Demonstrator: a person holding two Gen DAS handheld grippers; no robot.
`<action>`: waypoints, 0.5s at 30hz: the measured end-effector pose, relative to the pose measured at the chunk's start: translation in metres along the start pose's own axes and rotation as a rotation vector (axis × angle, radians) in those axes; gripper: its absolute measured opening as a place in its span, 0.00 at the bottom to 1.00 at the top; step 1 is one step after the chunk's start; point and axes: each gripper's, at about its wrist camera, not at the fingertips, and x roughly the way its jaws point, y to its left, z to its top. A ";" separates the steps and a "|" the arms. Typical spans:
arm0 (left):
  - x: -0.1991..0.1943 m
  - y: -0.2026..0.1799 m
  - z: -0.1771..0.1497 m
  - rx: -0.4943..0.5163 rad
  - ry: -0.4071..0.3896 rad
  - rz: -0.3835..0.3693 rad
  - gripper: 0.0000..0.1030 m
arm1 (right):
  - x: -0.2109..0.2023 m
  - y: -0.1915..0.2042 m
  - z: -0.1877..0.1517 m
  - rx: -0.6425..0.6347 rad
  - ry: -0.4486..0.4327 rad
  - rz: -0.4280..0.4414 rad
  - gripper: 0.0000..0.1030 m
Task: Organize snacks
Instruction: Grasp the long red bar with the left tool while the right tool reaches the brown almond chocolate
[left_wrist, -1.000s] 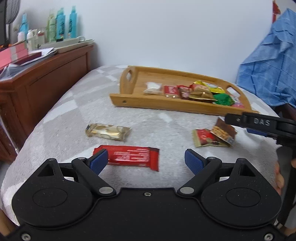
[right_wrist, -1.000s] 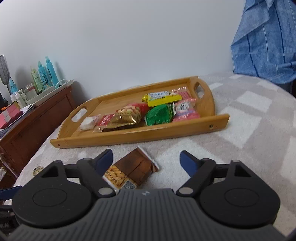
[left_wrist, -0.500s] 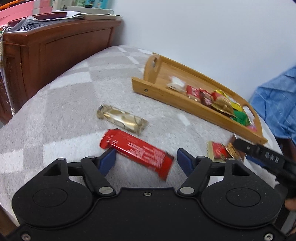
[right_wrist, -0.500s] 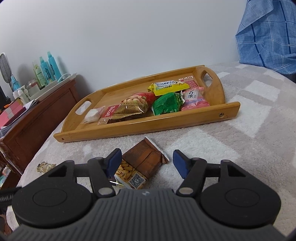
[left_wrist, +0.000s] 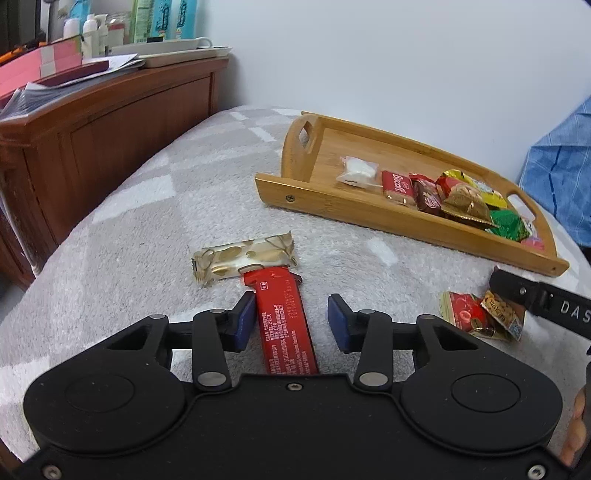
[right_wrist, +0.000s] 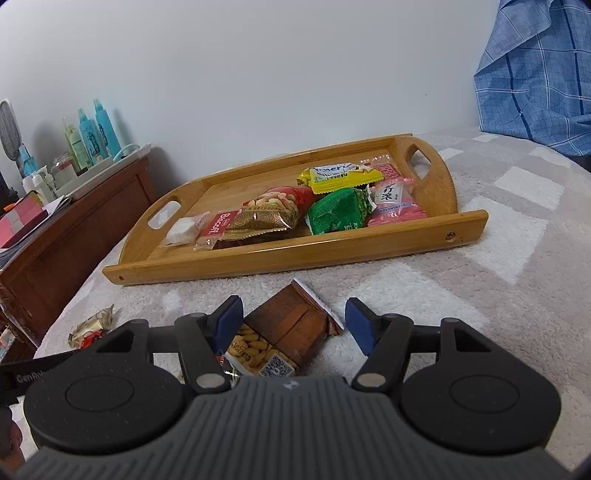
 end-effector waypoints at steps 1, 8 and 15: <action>0.000 -0.001 0.000 0.007 -0.002 0.003 0.38 | 0.001 0.000 0.000 0.002 0.000 0.001 0.69; 0.000 -0.003 -0.001 0.033 -0.009 0.005 0.34 | 0.003 0.002 0.000 -0.004 -0.003 -0.005 0.69; -0.001 -0.007 -0.001 0.056 -0.014 -0.015 0.24 | 0.004 0.003 -0.001 -0.002 -0.009 -0.009 0.69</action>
